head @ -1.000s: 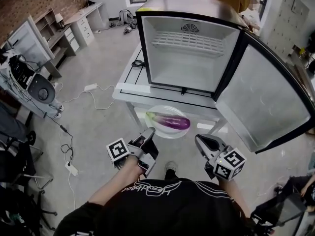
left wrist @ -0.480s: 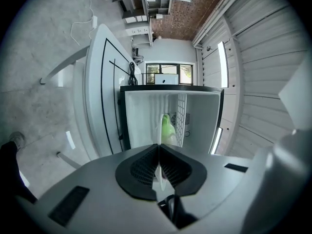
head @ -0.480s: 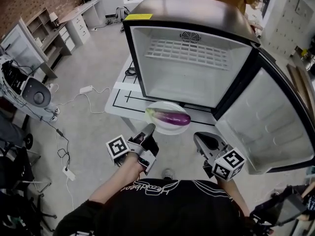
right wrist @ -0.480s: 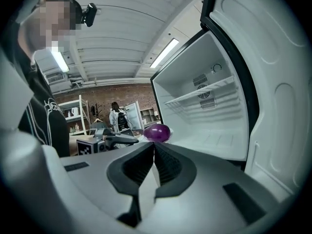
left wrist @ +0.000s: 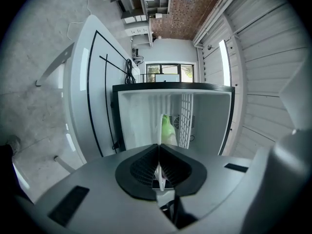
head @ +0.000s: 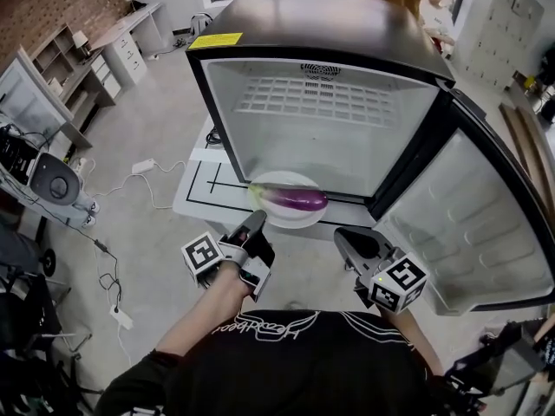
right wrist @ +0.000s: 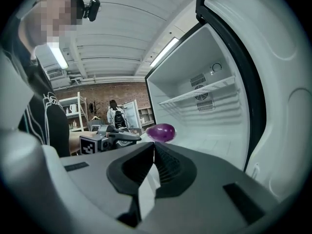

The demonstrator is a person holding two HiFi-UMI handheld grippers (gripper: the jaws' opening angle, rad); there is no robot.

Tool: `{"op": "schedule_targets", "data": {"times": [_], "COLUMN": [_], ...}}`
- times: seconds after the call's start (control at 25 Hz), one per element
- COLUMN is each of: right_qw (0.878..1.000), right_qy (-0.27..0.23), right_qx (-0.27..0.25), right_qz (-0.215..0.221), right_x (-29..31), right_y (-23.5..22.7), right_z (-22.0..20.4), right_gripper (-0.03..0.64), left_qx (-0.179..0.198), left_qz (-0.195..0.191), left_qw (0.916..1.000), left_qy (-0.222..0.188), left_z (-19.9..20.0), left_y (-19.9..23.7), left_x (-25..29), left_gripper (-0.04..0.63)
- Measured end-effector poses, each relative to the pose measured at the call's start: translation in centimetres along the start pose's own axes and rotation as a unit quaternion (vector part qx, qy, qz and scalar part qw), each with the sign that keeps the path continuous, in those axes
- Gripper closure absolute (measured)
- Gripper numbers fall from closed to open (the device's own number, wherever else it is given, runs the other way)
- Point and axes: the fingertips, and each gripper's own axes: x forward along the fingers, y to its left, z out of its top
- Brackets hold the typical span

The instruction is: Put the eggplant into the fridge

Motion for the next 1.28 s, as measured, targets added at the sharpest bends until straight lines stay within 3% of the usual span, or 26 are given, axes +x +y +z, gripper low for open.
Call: {"op": "schedule_targets", "data": {"times": [0.32,0.56,1.0,1.28], "right_qw": [1.000,1.000,0.999,0.998], "right_qy": [-0.001,0.007,0.018,0.026], "right_qx": [0.005,0.005,0.032,0.044], "right_qz": [-0.001,0.007,-0.019,-0.028], "right_x": [0.7,1.4,3.1,4.7], "right_y": [-0.5,-0.3,-2.5,-3.8], "right_z": [-0.1,-0.9,-1.4,-1.8], "right_gripper": [0.609,0.609,0.609,0.609], "left_qx": [0.004,0.018,0.024,0.028], "left_qz": [-0.001,0.026,0.054,0.050], "left_qw": [1.0000,0.9994,0.9980,0.9978], "left_qy": [-0.001,0.011,0.024,0.032], "left_z": [0.3,0.3,1.5,1.9], "left_y": [-0.3,1.0,1.9,2.3], "left_x": [0.9,1.6,6.4,10.1], "left_gripper": [0.578,0.578,0.578,0.578]}}
